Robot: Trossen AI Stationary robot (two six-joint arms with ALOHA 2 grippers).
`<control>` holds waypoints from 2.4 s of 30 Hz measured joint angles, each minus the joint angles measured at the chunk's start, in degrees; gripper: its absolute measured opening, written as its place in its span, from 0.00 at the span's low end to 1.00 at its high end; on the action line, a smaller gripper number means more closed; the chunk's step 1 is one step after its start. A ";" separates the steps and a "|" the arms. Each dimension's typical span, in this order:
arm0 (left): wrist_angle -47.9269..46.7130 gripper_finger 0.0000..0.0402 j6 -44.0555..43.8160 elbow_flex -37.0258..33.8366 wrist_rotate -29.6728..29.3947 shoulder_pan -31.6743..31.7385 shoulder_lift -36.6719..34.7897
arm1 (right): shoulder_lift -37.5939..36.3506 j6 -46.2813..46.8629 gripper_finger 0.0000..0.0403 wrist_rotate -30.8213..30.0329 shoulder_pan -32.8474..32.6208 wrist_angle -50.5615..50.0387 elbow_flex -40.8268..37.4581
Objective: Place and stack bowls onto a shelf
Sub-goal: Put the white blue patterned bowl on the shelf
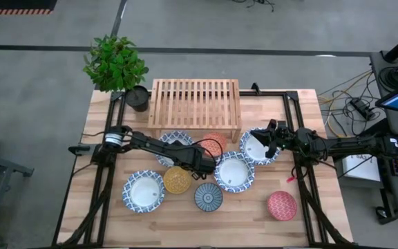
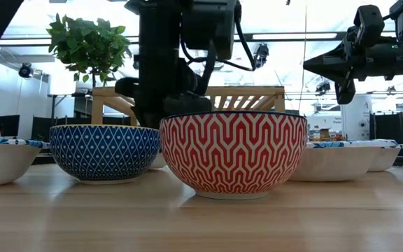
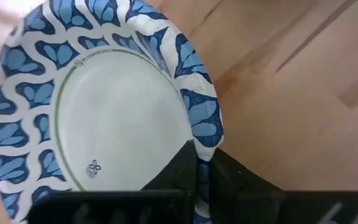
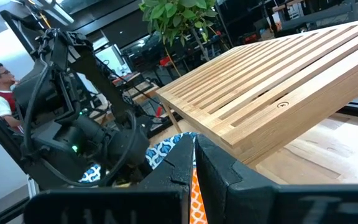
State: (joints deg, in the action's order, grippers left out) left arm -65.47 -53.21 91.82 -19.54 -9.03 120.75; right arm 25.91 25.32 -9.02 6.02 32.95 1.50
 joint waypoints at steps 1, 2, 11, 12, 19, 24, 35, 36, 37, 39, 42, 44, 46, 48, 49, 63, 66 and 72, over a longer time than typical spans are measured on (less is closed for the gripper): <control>-0.83 0.00 -0.02 0.20 0.09 -0.10 -0.22 | 0.00 -0.01 0.02 0.00 0.00 0.01 0.00; -1.85 0.00 0.09 0.50 0.14 -0.22 -0.35 | 0.00 -0.02 0.02 0.00 0.00 0.01 0.00; -9.25 0.00 6.58 8.74 0.15 -1.43 -0.86 | 0.00 -0.06 0.02 0.00 0.00 0.02 0.04; -10.03 0.00 7.54 9.91 0.12 -1.54 -0.86 | 0.00 -0.04 0.02 0.00 0.00 0.02 0.04; -18.37 0.00 14.46 19.31 1.26 -3.28 -0.86 | 0.00 -0.04 0.02 0.01 0.00 0.02 0.04; -22.49 0.00 22.43 27.64 3.15 -6.09 -0.88 | 0.00 -0.04 0.02 0.02 0.00 0.02 0.04; -22.20 0.00 37.00 43.14 0.75 -8.45 -1.36 | -0.01 0.04 0.02 0.04 0.00 0.02 0.07; -21.57 0.00 38.44 42.31 0.11 -8.41 -2.20 | -0.01 0.04 0.02 0.04 0.00 0.03 0.07; -21.80 0.00 39.39 41.92 -1.03 -8.36 -2.67 | 0.00 0.02 0.02 0.05 0.00 0.03 0.07; -23.53 0.00 40.12 41.91 -4.57 -8.20 -3.52 | 0.00 0.02 0.02 0.09 0.00 0.09 0.07; -24.54 0.00 40.52 41.91 -8.74 -7.49 -4.11 | 0.00 0.00 0.02 0.21 0.00 0.13 0.07; -24.62 0.00 40.93 41.81 -11.50 -6.83 -4.32 | -0.02 -0.01 0.02 0.20 0.00 0.17 0.07; -24.58 0.00 41.07 41.80 -14.09 -5.91 -4.52 | 0.00 -0.04 0.02 0.17 0.00 0.16 0.07; -24.57 0.00 41.86 41.80 -15.31 -4.81 -4.64 | 0.00 -0.06 0.02 0.17 0.00 0.17 0.07; -24.57 0.00 42.57 41.80 -15.70 -4.12 -4.64 | -0.02 -0.04 0.02 0.17 0.00 0.17 0.07; -24.57 0.00 46.48 41.54 -15.41 10.99 -4.64 | -0.02 -0.04 0.02 0.13 0.00 0.17 0.07; -24.56 0.00 45.19 41.51 -13.09 14.42 -4.64 | -0.01 -0.04 0.02 0.13 0.00 0.15 0.07; -24.53 0.00 44.77 39.22 -12.06 18.71 -4.64 | -0.02 -0.06 0.02 0.07 0.00 0.15 0.07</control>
State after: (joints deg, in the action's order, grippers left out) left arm -90.00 -8.45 131.05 -31.59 9.68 116.11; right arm 25.89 25.26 -8.94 6.02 33.10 1.56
